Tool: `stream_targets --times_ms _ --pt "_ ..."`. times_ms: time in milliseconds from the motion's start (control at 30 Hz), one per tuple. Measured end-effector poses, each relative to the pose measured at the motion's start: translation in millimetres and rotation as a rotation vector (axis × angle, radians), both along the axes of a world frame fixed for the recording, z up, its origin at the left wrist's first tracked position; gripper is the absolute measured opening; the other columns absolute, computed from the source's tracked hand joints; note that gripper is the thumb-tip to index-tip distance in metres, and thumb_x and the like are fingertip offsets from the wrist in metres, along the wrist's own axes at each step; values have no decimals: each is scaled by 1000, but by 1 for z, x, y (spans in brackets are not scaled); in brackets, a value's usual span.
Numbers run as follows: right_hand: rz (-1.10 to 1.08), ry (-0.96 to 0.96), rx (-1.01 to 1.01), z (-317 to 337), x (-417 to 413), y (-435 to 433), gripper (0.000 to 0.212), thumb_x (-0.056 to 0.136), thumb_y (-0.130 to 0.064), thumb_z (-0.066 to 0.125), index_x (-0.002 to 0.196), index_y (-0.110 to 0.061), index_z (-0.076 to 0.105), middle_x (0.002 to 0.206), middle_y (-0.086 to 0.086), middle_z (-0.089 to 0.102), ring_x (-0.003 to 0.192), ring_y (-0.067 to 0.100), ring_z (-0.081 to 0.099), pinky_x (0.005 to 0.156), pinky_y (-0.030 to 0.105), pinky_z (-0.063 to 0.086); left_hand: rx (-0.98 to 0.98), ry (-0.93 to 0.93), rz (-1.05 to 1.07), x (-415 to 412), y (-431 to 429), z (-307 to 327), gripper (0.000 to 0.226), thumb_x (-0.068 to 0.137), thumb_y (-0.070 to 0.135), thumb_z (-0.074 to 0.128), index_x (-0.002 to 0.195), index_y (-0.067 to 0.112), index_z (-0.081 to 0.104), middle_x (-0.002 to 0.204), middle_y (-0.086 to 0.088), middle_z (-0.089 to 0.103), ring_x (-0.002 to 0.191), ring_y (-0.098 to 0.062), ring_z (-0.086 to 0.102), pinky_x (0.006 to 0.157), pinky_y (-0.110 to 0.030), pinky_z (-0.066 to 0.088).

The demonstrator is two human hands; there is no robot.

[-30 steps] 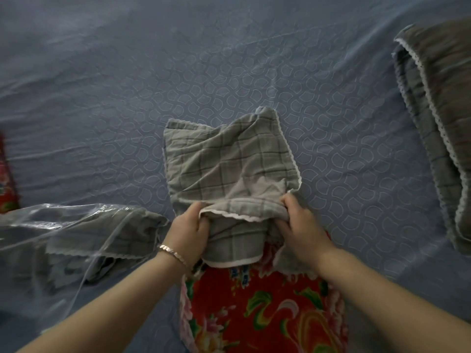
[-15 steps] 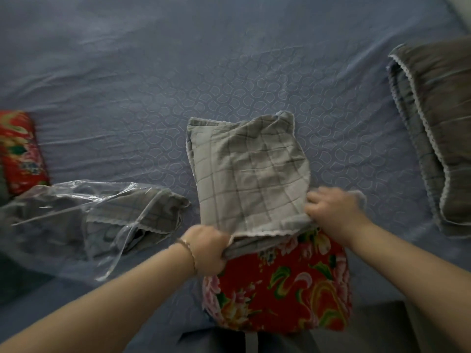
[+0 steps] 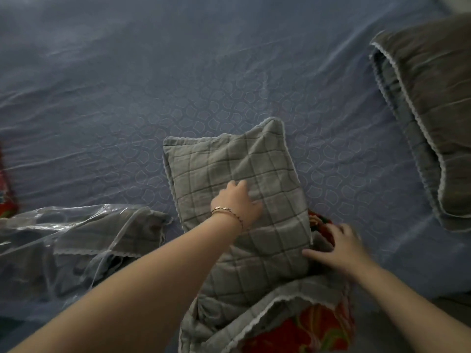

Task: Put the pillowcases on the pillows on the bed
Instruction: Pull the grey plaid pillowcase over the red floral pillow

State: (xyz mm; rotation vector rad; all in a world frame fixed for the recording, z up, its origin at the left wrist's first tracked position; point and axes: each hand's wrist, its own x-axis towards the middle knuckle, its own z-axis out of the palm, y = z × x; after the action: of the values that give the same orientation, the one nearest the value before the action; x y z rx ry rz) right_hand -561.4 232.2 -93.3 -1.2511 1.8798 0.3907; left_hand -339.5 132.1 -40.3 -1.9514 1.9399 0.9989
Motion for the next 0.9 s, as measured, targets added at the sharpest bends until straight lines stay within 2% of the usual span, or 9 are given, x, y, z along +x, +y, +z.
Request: stream_targets --times_ms 67,100,167,267,367,533,733,800,900 --pt "-209 -51 -12 -19 1 -10 132 45 -73 73 148 -17 12 149 11 25 136 31 28 110 43 28 72 -87 1 -22 -19 -15 79 77 63 56 138 21 27 138 -9 30 124 -33 38 91 -43 43" --pt "-295 -142 0 -26 5 -12 134 42 -66 81 147 -14 15 147 12 32 133 30 34 108 40 33 112 -150 8 -29 -24 -22 90 73 66 58 141 22 20 140 -10 26 125 -34 34 92 -43 42" --pt "-388 -251 -42 -41 13 -14 109 51 -42 88 139 -12 32 134 12 50 121 28 49 99 35 43 124 -263 20 -34 -31 -40 93 73 59 64 141 18 18 139 -12 28 125 -34 35 92 -42 42" --pt "-429 -281 -106 -42 12 -22 58 64 -25 80 113 -12 52 105 9 62 97 25 59 78 29 48 85 -308 3 -34 -39 -55 60 83 38 62 129 10 37 132 -12 45 120 -31 47 92 -37 43" --pt "-593 -468 -169 -7 1 -44 31 61 -17 74 87 -7 61 76 4 61 73 18 57 60 22 44 -29 -92 166 -39 -58 -40 30 85 28 56 109 9 55 115 -13 60 108 -31 55 84 -33 43" --pt "-807 -768 -274 88 -2 -84 11 72 0 70 81 -5 64 75 8 62 72 20 57 63 26 46 -353 324 409 -48 -117 39 19 79 26 58 76 8 51 69 -9 49 74 -23 47 62 -26 29" --pt "-633 -716 -637 215 -1 -137 11 68 -6 70 71 -15 64 69 0 63 70 15 59 67 28 47 -530 481 410 -37 -162 130 8 83 13 56 80 5 55 62 -3 44 59 -14 39 45 -21 29" --pt "-424 -622 -686 240 18 -140 15 65 -14 73 76 -20 63 70 -7 62 69 11 58 63 22 45 -464 603 515 -24 -167 141 4 84 5 54 81 8 52 63 1 49 56 -12 45 46 -11 41" --pt "-110 -398 -637 240 71 -135 29 69 -28 70 92 -16 57 83 -1 64 77 18 62 63 29 49 -209 912 825 19 -164 147 18 89 -8 48 80 7 48 78 -13 58 48 -18 64 47 -26 55"
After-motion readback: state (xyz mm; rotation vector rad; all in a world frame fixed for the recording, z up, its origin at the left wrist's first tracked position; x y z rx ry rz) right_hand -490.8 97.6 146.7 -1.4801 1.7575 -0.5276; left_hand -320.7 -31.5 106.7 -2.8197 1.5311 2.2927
